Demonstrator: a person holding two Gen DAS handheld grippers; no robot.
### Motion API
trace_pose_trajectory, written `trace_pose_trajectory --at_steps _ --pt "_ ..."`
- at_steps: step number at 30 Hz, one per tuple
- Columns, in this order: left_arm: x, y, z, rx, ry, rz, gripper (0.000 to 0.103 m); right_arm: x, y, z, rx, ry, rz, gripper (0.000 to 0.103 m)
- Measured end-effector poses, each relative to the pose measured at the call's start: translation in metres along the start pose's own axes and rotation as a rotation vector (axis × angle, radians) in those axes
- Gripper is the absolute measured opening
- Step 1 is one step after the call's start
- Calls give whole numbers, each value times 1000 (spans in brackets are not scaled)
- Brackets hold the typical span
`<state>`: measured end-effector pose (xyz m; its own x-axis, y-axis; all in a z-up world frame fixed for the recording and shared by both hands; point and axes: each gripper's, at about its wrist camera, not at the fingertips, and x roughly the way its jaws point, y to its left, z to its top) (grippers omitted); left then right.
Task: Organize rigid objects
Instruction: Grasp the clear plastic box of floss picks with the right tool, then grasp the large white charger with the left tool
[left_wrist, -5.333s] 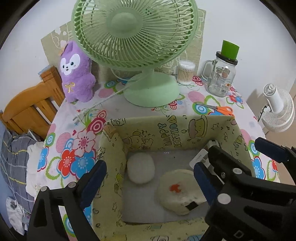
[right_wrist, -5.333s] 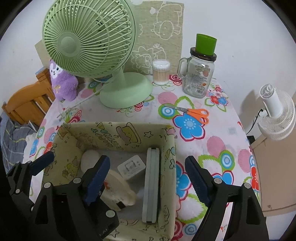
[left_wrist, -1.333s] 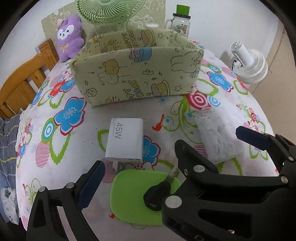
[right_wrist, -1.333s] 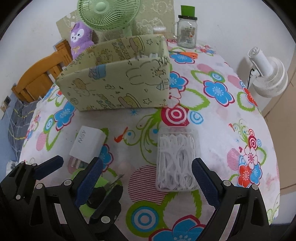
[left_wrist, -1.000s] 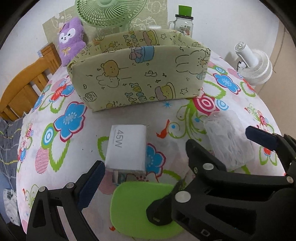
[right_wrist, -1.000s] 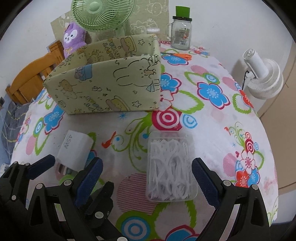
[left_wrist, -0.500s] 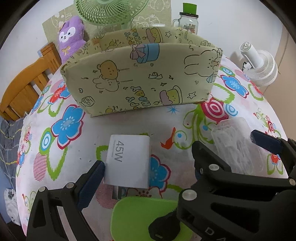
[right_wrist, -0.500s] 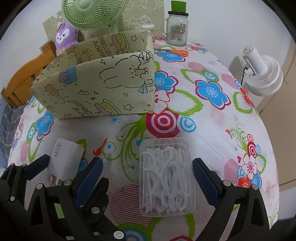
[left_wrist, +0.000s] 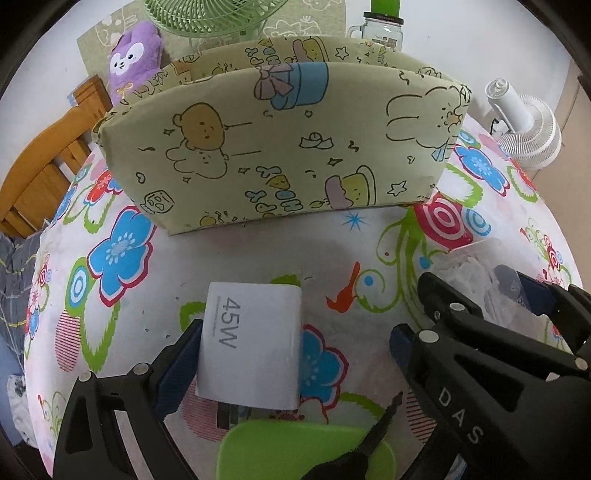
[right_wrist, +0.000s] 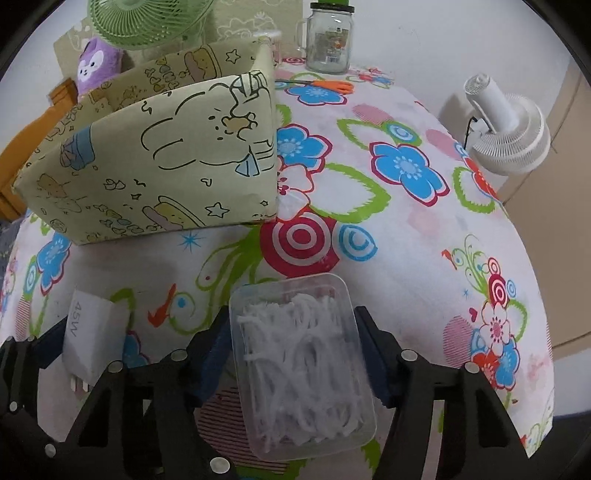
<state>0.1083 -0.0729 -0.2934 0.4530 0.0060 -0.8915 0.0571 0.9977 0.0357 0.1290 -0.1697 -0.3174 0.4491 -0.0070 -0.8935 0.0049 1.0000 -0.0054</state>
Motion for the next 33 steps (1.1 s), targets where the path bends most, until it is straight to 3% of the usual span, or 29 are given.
trace_pose_trajectory --at_steps 11,17,24,28,33 --pt "0 23 2 -41 1 17 98 -5 24 6 -39 -4 18 65" --pt "1 37 4 -71 3 21 91 -5 36 9 -46 -1 24 65" --pt "0 38 6 -77 -4 -5 75 -6 36 11 -46 -3 23 65" --pt "-4 34 9 -58 0 -10 48 -8 33 11 -26 -1 33 65" --pt "-5 27 10 -57 12 8 48 -10 27 11 -13 4 17 65"
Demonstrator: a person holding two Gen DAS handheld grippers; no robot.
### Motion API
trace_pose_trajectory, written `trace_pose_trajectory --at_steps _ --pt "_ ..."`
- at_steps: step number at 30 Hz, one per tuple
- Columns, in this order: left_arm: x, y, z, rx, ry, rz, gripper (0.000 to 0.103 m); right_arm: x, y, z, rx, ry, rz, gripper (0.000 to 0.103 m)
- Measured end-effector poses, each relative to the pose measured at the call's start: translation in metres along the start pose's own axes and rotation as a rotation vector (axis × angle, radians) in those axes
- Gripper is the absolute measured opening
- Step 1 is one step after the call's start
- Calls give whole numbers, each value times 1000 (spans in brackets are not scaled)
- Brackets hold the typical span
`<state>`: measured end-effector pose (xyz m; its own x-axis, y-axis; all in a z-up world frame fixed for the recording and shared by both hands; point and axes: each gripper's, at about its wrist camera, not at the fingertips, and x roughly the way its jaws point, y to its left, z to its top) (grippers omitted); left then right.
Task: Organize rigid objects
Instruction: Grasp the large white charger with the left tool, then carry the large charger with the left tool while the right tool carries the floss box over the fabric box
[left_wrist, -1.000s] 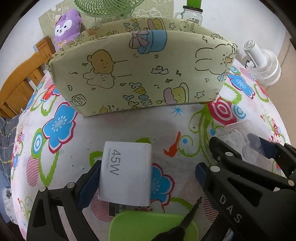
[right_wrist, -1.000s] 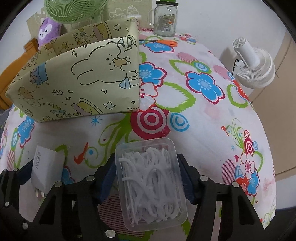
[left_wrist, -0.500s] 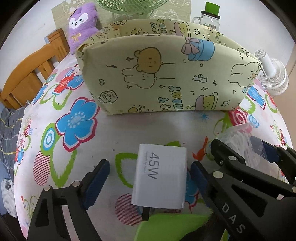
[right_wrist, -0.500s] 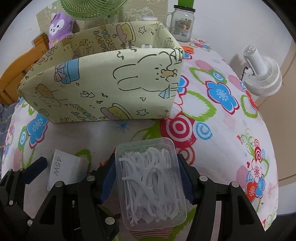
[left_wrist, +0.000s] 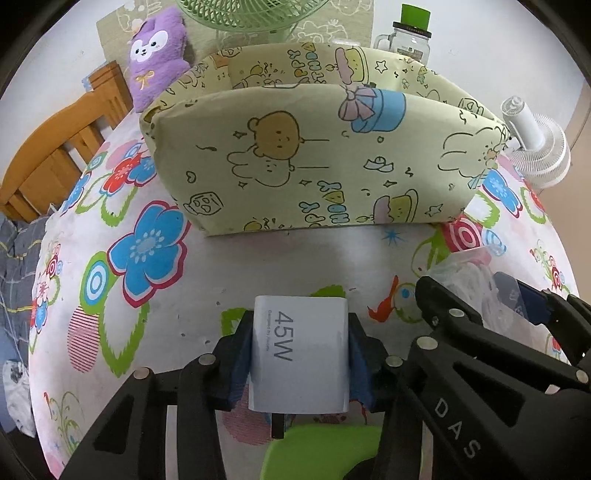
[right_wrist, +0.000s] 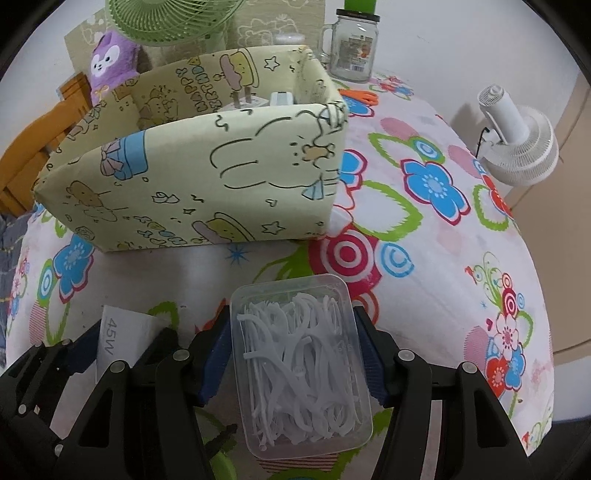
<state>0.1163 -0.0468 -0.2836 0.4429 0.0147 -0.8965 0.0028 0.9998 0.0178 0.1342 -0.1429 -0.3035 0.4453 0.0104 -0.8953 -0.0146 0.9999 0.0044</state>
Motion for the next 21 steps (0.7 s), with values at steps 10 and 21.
trace_pose_trajectory --at_steps 10,21 --pt "-15 -14 -12 12 0 5 48 -13 -6 -13 16 -12 22 65" --pt "-34 -11 -11 7 -12 -2 48 -34 -8 -14 27 -36 32 65"
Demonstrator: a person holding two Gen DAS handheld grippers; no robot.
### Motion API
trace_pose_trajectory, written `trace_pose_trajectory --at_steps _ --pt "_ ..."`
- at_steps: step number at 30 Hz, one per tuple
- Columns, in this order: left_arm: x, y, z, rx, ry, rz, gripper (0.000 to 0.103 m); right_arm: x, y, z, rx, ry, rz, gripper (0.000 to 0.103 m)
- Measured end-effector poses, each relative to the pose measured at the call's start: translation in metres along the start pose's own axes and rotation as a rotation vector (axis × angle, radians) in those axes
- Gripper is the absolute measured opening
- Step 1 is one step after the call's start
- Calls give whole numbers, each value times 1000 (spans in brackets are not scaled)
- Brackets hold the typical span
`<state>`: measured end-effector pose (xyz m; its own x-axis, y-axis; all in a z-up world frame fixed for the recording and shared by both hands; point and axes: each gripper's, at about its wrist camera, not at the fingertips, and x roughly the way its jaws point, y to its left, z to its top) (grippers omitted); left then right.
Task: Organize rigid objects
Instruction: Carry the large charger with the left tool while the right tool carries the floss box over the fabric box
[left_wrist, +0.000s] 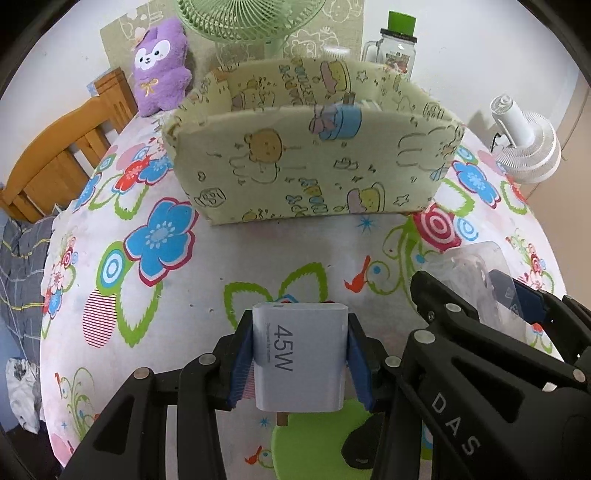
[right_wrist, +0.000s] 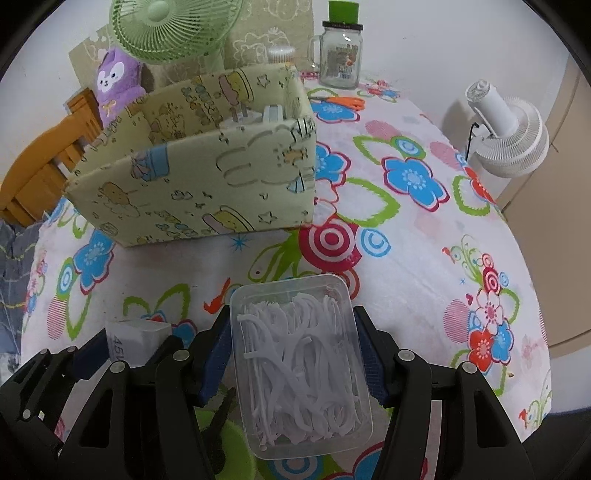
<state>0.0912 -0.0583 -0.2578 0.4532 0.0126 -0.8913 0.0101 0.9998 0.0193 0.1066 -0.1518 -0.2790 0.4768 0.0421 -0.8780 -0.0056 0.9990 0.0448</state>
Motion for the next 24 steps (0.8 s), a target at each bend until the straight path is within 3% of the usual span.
trace_pose_trajectory --at_steps 24 --pt "-80 9 38 2 -83 20 48 -77 15 47 -79 -58 95 65"
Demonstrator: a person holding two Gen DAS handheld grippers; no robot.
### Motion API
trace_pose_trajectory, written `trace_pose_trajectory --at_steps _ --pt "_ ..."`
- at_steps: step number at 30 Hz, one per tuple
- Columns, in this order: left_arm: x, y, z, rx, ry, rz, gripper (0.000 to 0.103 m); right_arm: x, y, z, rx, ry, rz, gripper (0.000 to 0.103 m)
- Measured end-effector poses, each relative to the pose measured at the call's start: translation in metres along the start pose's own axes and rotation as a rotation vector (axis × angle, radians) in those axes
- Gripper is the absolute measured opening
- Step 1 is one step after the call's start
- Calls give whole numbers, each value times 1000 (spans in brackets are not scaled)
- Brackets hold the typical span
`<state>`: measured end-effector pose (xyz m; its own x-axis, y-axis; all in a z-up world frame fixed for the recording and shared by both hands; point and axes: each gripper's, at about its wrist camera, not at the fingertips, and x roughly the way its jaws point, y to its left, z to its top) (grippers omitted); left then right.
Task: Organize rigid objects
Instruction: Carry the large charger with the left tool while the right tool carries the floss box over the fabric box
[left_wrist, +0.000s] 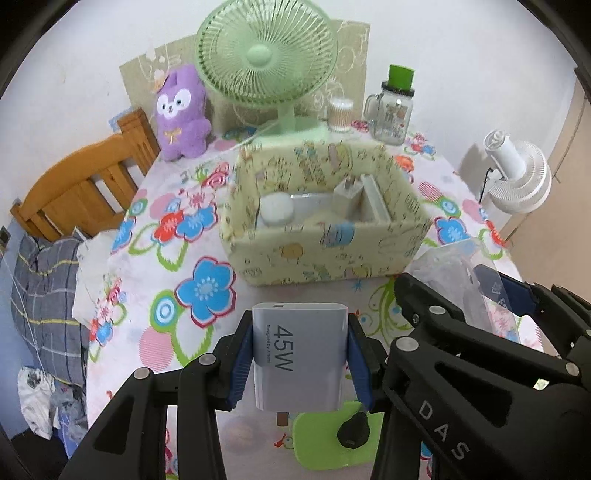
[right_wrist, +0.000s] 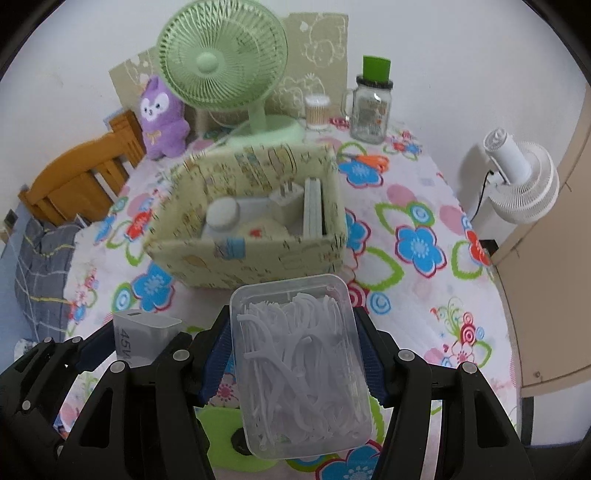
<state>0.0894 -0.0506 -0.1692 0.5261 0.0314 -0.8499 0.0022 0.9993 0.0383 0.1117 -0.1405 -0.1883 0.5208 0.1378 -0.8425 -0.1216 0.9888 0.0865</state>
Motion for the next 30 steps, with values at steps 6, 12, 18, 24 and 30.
trace_pose_trajectory --at_steps 6,12,18,24,30 --pt "-22 0 12 7 -36 -8 48 -25 4 15 -52 -45 -14 65" --pt "-38 2 20 1 -64 -11 48 -42 7 24 -62 -69 -17 65" --pt "-53 4 30 2 -82 -14 48 -57 10 34 -69 -88 -9 65" --pt "-66 6 42 -3 -120 -14 48 -72 12 49 -75 -127 -7 65" --pt "-73 10 52 -3 -145 -10 48 -77 15 59 -70 -146 -1 65"
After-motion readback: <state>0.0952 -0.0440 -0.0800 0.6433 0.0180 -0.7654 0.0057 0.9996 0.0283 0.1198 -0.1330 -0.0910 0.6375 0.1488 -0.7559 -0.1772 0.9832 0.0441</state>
